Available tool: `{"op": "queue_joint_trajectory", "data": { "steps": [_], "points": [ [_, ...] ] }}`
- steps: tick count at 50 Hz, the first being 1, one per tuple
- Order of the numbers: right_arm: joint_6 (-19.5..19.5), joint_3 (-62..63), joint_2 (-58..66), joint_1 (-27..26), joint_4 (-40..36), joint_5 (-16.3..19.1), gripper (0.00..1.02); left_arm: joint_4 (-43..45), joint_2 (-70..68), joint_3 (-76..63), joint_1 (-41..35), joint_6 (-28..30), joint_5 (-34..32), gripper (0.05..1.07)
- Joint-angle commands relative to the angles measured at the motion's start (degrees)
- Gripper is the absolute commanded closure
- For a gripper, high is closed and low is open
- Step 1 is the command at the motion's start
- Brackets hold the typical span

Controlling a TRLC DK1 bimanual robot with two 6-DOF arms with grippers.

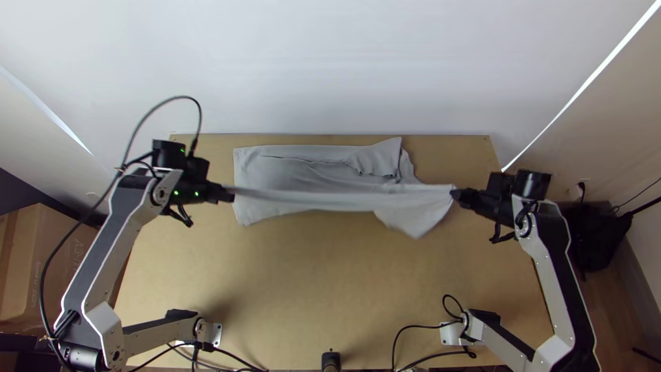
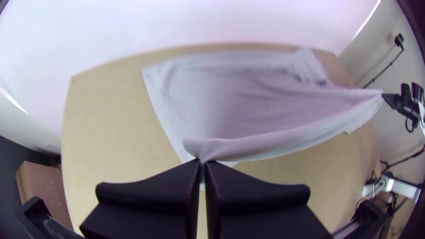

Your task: Fold the t-shirt

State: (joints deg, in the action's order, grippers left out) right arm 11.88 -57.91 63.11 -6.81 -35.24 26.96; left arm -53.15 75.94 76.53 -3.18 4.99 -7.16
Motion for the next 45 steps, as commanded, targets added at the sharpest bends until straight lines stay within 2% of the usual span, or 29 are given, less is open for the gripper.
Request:
{"op": "queue_joint_trajectory", "data": {
  "steps": [1,13,16,24,31,45],
  "points": [
    [3.9,-7.1,-0.1,0.9,3.3,-0.6,1.0,0.8,1.7,10.0,1.4,-3.1,1.9,1.05],
    [4.5,-21.5,6.0,3.8,9.0,-4.0,1.0,1.3,6.5,30.4,4.1,-7.3,4.8,1.05],
    [4.6,-24.5,6.8,4.8,12.0,-5.8,1.0,3.4,7.4,33.9,5.0,-8.2,5.2,1.05],
    [4.8,-34.9,9.3,8.8,18.3,-13.1,1.0,11.5,8.5,42.4,7.7,-10.4,5.3,1.05],
    [5.0,-43.0,10.1,11.7,19.8,-16.5,1.0,13.6,10.3,52.6,9.6,-12.3,5.3,1.05],
    [4.9,-45.3,-1.1,15.2,23.3,-17.6,1.0,18.8,-0.7,51.8,12.0,-14.2,5.3,1.05]
  ]
}}
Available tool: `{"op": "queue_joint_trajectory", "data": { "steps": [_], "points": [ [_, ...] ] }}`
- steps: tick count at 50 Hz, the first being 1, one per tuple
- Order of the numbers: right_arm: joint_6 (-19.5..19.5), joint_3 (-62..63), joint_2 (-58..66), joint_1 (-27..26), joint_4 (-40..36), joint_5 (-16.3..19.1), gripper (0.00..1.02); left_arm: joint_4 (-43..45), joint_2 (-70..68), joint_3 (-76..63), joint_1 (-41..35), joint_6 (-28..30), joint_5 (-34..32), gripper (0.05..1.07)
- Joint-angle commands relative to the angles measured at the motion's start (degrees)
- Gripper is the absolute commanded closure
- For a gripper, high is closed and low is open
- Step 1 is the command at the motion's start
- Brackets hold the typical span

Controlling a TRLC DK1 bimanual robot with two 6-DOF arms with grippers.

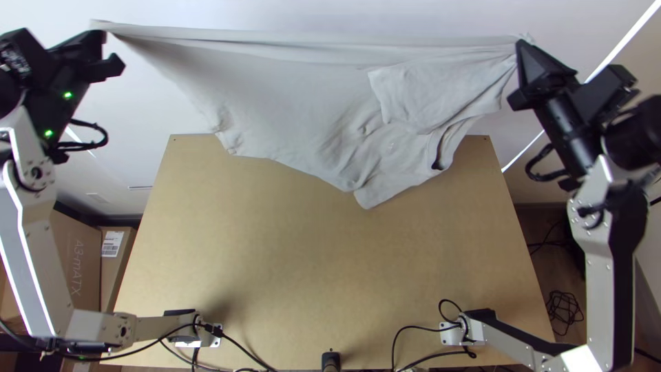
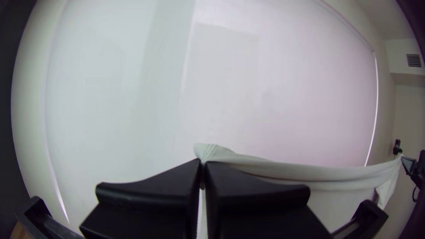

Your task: Fold the t-shirt

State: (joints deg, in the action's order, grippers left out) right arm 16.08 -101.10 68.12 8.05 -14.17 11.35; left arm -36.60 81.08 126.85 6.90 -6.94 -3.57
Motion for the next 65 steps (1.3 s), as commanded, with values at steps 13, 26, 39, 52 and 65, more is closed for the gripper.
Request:
{"op": "queue_joint_trajectory", "data": {
  "steps": [13,26,39,52,65],
  "points": [
    [3.1,1.0,-19.0,1.1,1.4,-1.9,1.0,3.5,-20.5,-1.8,3.1,-4.0,1.6,1.05],
    [5.8,1.2,-24.9,1.3,-0.5,-1.1,1.0,2.8,-29.5,-6.7,2.5,-3.7,1.2,1.05],
    [9.1,5.8,-24.2,1.3,-3.3,1.2,1.0,1.4,-33.4,-19.4,0.3,-2.9,0.7,1.05],
    [10.4,28.6,-26.6,4.3,-4.0,1.7,1.0,3.8,-40.4,-47.9,-1.4,-2.7,-1.0,1.05],
    [13.2,55.7,-26.5,6.4,3.5,1.6,1.0,16.3,-43.7,-77.4,0.0,-1.0,-2.6,1.05]
  ]
}}
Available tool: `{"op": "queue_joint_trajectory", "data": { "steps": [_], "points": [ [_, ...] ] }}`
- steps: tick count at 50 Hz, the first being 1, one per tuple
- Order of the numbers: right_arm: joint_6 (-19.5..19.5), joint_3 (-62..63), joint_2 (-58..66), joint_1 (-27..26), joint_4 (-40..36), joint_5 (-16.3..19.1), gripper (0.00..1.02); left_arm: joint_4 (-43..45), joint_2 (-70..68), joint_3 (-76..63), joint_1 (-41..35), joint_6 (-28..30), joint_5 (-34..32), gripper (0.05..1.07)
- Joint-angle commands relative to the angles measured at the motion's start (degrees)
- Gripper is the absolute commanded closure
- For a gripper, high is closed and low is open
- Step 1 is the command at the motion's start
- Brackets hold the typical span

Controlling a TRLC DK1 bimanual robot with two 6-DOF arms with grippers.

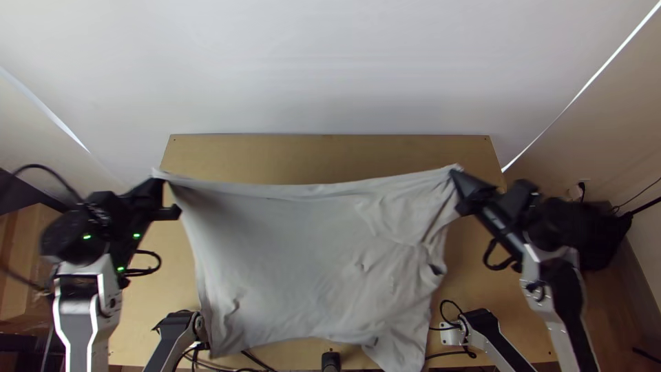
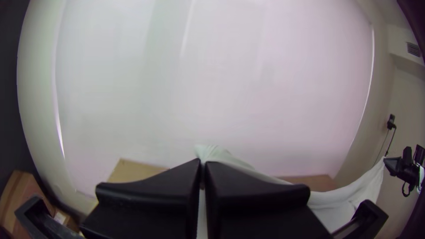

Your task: Fold the t-shirt

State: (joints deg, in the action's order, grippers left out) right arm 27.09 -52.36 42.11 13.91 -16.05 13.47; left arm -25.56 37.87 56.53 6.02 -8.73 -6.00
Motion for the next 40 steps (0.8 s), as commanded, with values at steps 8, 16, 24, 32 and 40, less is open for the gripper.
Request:
{"op": "queue_joint_trajectory", "data": {
  "steps": [8,16,24,32,40],
  "points": [
    [2.3,14.0,5.5,0.4,12.9,-0.6,1.0,14.4,5.5,-14.1,1.1,0.7,-0.2,1.05],
    [2.3,14.4,14.7,-0.8,19.3,-0.6,1.0,22.4,15.6,-15.4,1.2,0.6,-0.2,1.05],
    [2.2,11.1,25.3,-2.7,22.6,-0.6,1.0,29.2,27.3,-13.5,1.1,-0.1,-0.2,1.05],
    [1.6,5.8,36.7,-4.7,23.3,-0.6,1.0,31.6,38.6,-7.8,0.9,-0.1,-0.2,1.05],
    [1.2,1.2,46.1,-5.8,26.5,-0.6,1.0,31.8,49.3,-0.4,1.2,-0.1,-0.6,1.05]
  ]
}}
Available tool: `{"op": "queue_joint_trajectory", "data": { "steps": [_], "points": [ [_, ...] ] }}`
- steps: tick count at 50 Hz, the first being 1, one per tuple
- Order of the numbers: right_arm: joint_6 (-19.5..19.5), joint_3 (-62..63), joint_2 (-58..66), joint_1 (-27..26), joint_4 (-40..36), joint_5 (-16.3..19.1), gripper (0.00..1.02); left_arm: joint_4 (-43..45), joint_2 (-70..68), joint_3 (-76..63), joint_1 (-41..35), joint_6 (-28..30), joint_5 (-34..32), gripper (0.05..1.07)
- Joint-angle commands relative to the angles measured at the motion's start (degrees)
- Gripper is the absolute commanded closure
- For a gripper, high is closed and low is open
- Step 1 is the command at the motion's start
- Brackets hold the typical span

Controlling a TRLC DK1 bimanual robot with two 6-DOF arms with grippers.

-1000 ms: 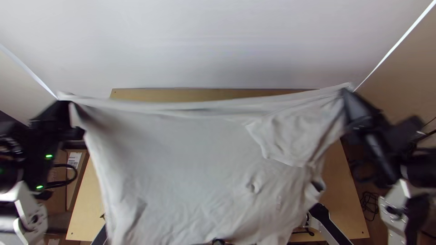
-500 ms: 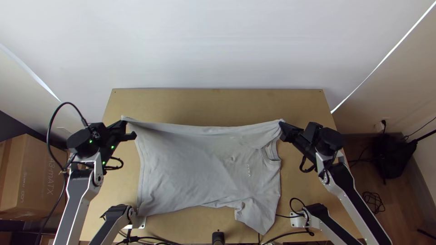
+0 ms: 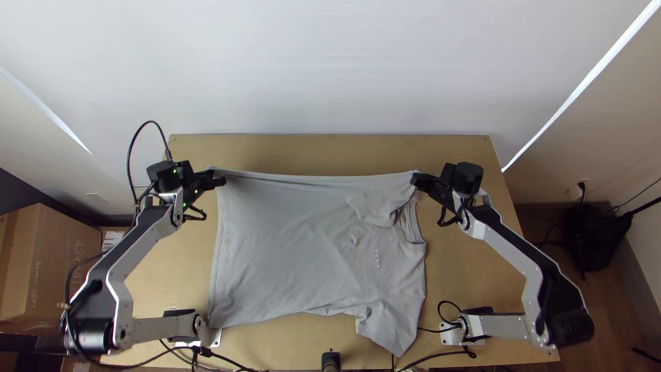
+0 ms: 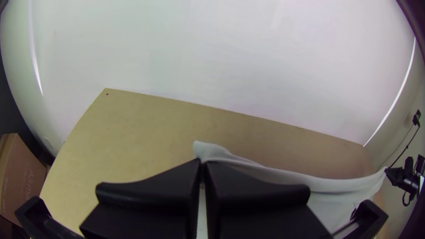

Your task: Fold the t-shirt

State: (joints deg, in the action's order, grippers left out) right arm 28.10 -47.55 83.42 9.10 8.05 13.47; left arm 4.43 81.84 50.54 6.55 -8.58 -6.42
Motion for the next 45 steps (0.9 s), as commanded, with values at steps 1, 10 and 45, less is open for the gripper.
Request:
{"op": "queue_joint_trajectory", "data": {
  "steps": [1,10,45],
  "points": [
    [0.1,-4.3,6.0,-1.0,2.8,-0.5,1.0,1.8,6.5,6.5,0.7,-0.2,-0.2,1.05],
    [-0.2,-12.1,15.6,-1.4,3.8,-0.6,1.0,1.6,16.0,14.2,0.5,0.0,-0.3,1.05],
    [3.2,-47.7,41.7,-3.0,-13.6,-0.6,1.0,-16.5,40.1,46.3,-0.5,-2.1,-1.3,1.05]
  ]
}}
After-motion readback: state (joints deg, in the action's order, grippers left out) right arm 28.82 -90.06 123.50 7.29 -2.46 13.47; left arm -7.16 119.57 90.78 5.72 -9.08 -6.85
